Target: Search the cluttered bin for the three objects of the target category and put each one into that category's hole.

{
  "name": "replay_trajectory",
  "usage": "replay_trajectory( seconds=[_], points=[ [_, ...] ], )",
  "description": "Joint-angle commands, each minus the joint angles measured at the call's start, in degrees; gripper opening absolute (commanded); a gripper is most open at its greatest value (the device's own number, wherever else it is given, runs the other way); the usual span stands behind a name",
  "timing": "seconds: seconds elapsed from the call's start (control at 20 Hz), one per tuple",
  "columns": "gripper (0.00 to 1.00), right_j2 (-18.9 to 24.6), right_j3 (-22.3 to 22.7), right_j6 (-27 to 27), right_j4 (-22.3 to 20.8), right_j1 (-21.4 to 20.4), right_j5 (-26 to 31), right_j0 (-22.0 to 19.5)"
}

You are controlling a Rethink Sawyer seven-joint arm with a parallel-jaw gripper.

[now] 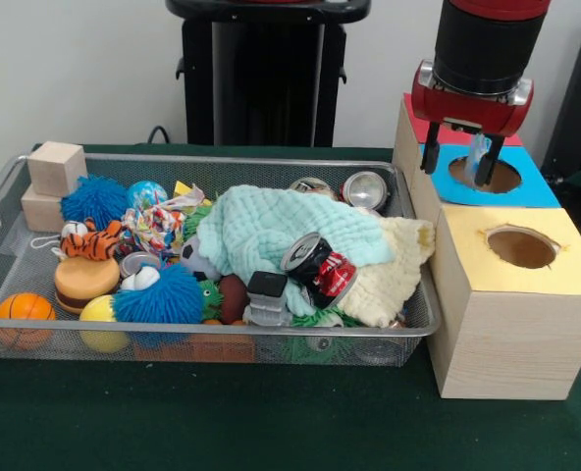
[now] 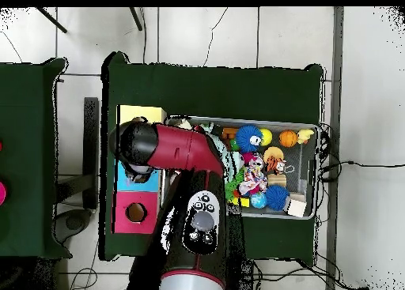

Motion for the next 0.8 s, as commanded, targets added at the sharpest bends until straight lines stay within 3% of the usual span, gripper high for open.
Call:
replay_trajectory(
  seconds=[0.05, 0.4, 0.8],
  points=[
    [1.00, 4.74, 5.95, 2.87, -1.87, 0.26, -3.53, -1.89],
    [1.00, 6.20, 8.02, 1.14, -1.88, 0.35, -6.11, -3.31],
    [1.00, 6.04, 4.36, -1.01, -3.04, -0.03, -1.08, -6.30]
  ],
)
